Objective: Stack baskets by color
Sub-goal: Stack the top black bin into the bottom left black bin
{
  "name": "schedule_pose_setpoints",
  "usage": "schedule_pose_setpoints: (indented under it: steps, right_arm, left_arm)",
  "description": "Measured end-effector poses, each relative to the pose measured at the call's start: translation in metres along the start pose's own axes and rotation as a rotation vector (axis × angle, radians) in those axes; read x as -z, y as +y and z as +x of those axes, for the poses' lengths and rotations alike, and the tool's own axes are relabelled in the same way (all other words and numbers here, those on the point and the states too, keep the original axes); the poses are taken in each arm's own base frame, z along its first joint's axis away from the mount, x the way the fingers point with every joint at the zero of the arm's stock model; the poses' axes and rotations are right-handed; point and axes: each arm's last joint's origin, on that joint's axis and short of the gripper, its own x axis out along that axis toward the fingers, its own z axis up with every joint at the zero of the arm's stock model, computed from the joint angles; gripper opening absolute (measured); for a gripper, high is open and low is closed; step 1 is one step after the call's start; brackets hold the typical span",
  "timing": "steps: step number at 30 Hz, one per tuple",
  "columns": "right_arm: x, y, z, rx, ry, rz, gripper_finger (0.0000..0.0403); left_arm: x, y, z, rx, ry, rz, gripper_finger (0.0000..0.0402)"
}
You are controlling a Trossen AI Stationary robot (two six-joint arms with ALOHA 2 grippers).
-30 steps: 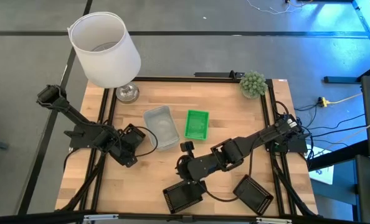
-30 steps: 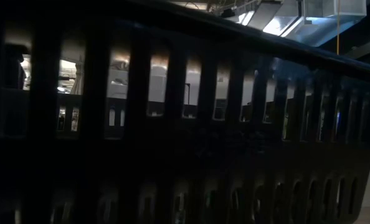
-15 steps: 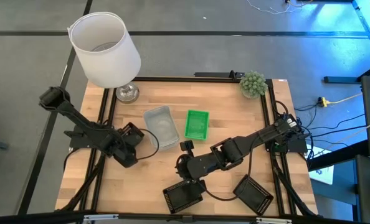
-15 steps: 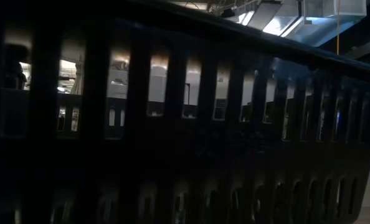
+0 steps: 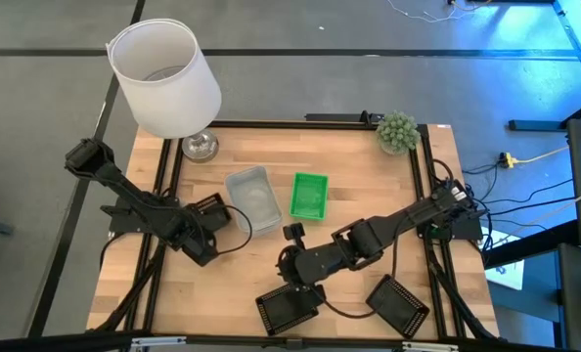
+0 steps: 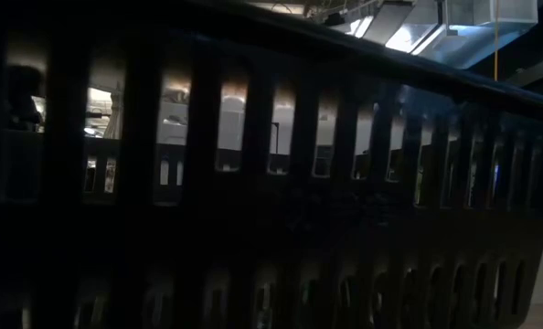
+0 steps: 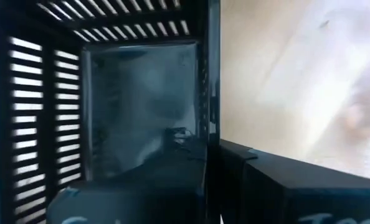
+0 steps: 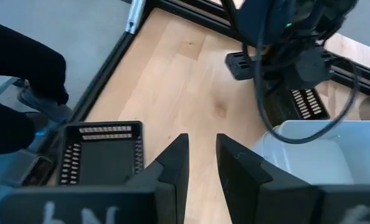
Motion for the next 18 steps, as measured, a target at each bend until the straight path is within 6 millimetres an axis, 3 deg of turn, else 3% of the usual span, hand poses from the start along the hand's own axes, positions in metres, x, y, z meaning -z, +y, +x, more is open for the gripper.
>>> schedule_pose_setpoints:
  steps: [3, 7, 15, 18]
  right_arm:
    - [-0.001, 0.006, -0.009, -0.008, -0.007, 0.006, 0.0081]
    - [-0.003, 0.012, -0.036, -0.017, -0.020, 0.017, 0.0081]
    - [0.009, 0.030, -0.086, 0.173, 0.041, 0.002, 0.0081]
    - [0.015, 0.038, -0.094, 0.229, 0.055, 0.017, 0.0081]
  left_arm:
    - [-0.007, -0.008, -0.009, 0.038, -0.013, -0.010, 0.0001]
    - [-0.018, -0.023, -0.029, 0.102, -0.069, 0.002, 0.0000]
    - [-0.039, -0.056, -0.084, 0.267, -0.213, -0.021, 0.0000]
    - [-0.044, -0.073, -0.101, 0.314, -0.239, -0.015, 0.0000]
